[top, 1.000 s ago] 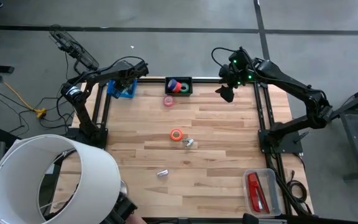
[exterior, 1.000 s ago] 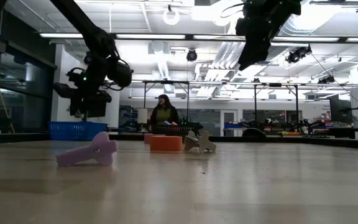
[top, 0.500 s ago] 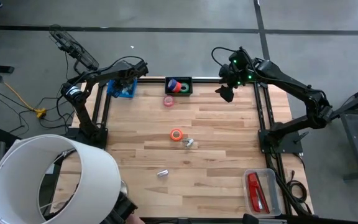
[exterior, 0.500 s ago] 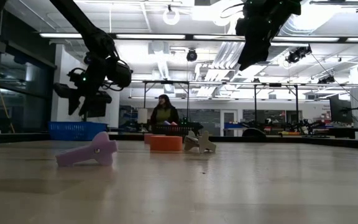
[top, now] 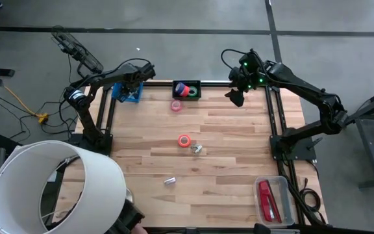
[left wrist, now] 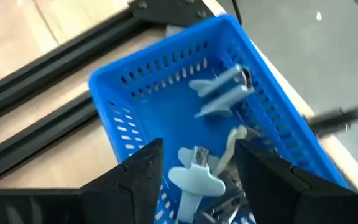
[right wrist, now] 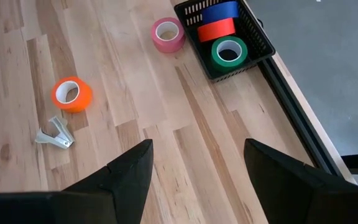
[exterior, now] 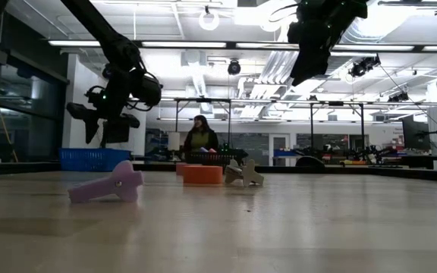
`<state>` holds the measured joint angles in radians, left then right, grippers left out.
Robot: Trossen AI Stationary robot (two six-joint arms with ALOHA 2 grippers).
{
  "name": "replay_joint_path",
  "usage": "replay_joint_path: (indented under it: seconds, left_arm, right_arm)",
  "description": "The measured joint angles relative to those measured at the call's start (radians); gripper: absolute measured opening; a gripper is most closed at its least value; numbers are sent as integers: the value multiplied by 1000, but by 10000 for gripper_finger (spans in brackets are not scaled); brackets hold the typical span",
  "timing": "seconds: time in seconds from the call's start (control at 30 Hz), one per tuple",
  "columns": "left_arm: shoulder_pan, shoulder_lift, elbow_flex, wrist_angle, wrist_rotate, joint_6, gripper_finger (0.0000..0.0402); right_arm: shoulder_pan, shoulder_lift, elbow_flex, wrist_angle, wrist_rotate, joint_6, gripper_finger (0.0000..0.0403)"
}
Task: Pick and place Stapler, Stapler remover, tape
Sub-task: Put the pink tape into the black bin
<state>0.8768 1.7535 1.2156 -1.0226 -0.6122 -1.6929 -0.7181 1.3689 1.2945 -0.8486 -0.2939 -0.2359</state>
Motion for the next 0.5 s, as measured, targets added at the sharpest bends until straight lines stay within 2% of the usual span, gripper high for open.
replay_joint_path:
  seconds: [0.5]
  left_arm:
    - [-90,0,1,142,124,521,195]
  right_arm:
    - [0,0,0,0,0,-17,243]
